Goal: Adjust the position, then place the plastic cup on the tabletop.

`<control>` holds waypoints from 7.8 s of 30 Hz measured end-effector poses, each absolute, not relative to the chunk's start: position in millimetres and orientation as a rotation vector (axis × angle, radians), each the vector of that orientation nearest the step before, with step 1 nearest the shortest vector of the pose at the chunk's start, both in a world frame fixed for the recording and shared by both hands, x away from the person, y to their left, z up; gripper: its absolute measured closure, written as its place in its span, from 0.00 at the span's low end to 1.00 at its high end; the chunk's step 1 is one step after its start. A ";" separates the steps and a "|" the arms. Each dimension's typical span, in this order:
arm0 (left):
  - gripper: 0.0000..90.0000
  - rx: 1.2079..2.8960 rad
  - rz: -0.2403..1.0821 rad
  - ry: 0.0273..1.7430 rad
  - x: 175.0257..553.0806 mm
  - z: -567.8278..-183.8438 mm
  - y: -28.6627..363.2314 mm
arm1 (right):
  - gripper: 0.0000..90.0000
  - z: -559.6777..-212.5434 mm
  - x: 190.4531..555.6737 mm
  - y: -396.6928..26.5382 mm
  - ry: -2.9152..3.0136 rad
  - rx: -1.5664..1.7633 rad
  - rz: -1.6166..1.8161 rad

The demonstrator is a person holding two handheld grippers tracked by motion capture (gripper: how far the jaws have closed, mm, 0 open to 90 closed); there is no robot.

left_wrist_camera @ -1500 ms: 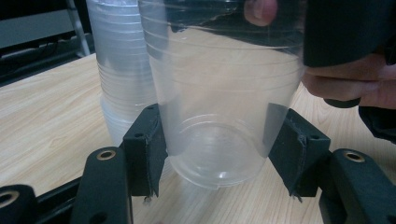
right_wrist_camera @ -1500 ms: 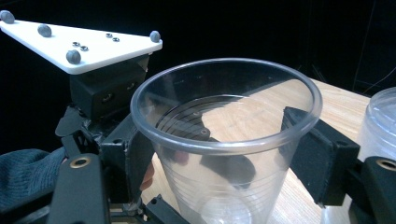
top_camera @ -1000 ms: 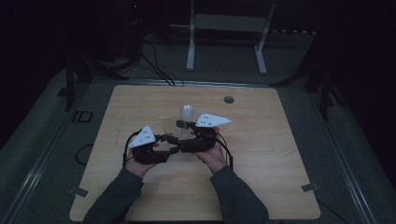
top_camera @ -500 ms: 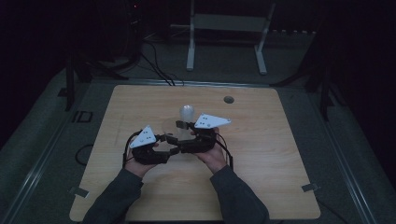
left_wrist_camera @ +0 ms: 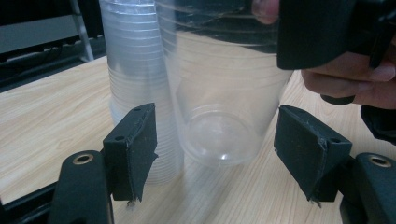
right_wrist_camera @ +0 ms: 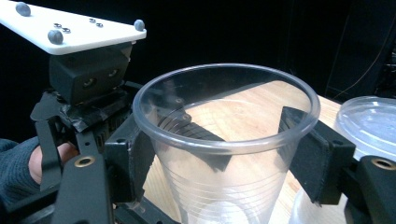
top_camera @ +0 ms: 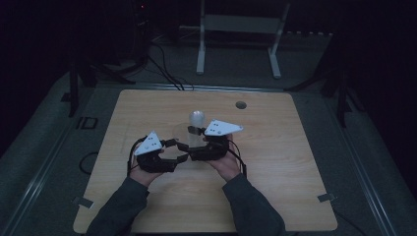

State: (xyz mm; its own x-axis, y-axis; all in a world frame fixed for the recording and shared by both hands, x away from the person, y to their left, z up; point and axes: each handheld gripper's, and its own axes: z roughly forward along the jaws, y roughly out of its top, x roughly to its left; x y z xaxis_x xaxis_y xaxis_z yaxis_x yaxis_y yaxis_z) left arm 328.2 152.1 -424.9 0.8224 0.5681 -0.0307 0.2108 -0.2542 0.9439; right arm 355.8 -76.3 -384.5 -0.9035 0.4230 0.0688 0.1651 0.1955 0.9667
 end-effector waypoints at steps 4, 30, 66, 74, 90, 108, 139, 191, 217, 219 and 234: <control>0.34 1.833 0.383 0.592 327.8 -425.0 152.4 | 0.32 -383.6 356.0 -78.7 2.245 0.573 1.777; 0.33 1.825 0.388 0.599 327.9 -425.1 155.2 | 0.33 -383.8 352.9 -102.3 2.203 0.596 1.694; 0.34 1.821 0.399 0.612 327.1 -425.0 158.3 | 0.33 -391.2 352.7 -137.4 2.144 0.666 1.661; 0.34 1.817 0.403 0.611 326.7 -424.1 159.1 | 0.33 -393.3 352.8 -142.9 2.131 0.679 1.647; 0.34 1.819 0.405 0.610 326.3 -424.2 158.4 | 0.33 -404.5 354.4 -153.5 2.117 0.716 1.613; 0.34 1.820 0.401 0.609 326.7 -425.7 157.4 | 0.33 -418.8 357.1 -161.4 2.106 0.754 1.631; 0.34 1.820 0.404 0.608 326.4 -425.2 157.9 | 0.34 -447.7 363.4 -167.5 2.101 0.825 1.648; 0.34 1.813 0.402 0.606 325.8 -424.5 157.7 | 0.33 -472.5 377.3 -162.4 2.161 0.931 1.508; 0.34 1.816 0.401 0.604 325.5 -424.5 157.6 | 0.30 -476.6 371.3 -167.1 2.214 0.910 1.449; 0.34 1.816 0.401 0.603 325.5 -424.4 157.7 | 0.30 -476.5 370.4 -167.8 2.218 0.907 1.447; 0.33 1.816 0.401 0.603 325.4 -424.4 157.8 | 0.15 -478.2 367.4 -168.2 2.284 0.936 1.392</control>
State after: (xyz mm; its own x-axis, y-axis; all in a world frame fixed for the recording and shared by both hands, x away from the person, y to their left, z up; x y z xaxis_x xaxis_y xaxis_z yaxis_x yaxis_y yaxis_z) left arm 325.4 157.8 -424.4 0.8114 0.5840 -0.0236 0.2034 -0.2443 0.9481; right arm 367.4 -168.2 -478.2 -0.7399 0.6689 0.0722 0.3708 0.3159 0.8734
